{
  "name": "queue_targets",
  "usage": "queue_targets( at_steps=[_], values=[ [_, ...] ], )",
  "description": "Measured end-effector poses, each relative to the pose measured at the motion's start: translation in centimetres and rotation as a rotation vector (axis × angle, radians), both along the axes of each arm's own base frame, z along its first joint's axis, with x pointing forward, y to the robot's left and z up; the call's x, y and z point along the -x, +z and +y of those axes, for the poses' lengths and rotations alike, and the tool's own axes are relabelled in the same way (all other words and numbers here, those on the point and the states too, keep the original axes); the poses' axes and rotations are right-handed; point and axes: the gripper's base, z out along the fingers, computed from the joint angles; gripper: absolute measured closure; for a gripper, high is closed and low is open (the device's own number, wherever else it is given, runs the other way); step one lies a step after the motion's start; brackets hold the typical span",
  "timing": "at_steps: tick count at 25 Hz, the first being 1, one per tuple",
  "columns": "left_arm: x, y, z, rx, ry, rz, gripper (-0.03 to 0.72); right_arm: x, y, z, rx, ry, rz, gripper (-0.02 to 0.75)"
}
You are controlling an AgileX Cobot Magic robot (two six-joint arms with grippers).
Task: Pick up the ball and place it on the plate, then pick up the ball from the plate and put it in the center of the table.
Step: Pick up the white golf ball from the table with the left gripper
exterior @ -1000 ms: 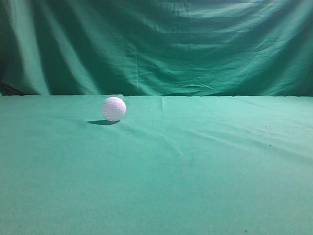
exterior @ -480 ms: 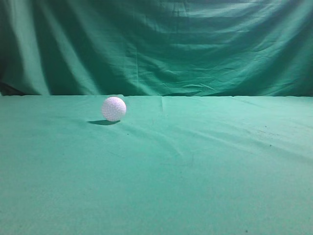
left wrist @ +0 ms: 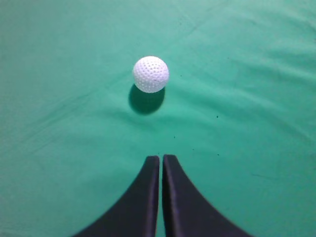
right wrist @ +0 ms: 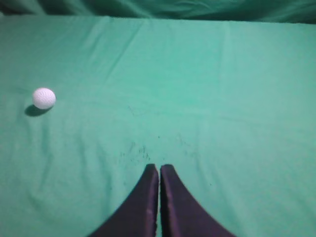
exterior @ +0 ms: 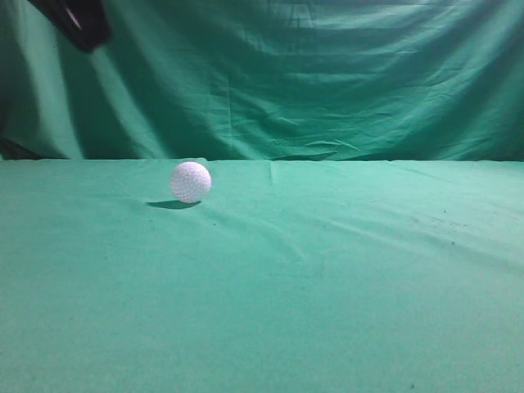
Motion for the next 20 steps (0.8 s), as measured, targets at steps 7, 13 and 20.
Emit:
queue_targets(
  at_steps=[7, 13, 20],
  values=[
    [-3.9, -2.0, -2.8, -0.015, -0.048, 0.108, 0.688, -1.7, 0.6, -1.1, 0.084, -0.093, 0.244, 0.738],
    [-7.1, -3.1, -4.6, -0.023, -0.054, 0.116, 0.688, -2.8, -0.3, -1.2, 0.128, -0.096, 0.426, 0.738],
    [-9.1, -4.8, -5.6, -0.050, -0.062, 0.150, 0.526, -4.0, -1.4, -1.1, 0.140, -0.080, 0.541, 0.738]
  ],
)
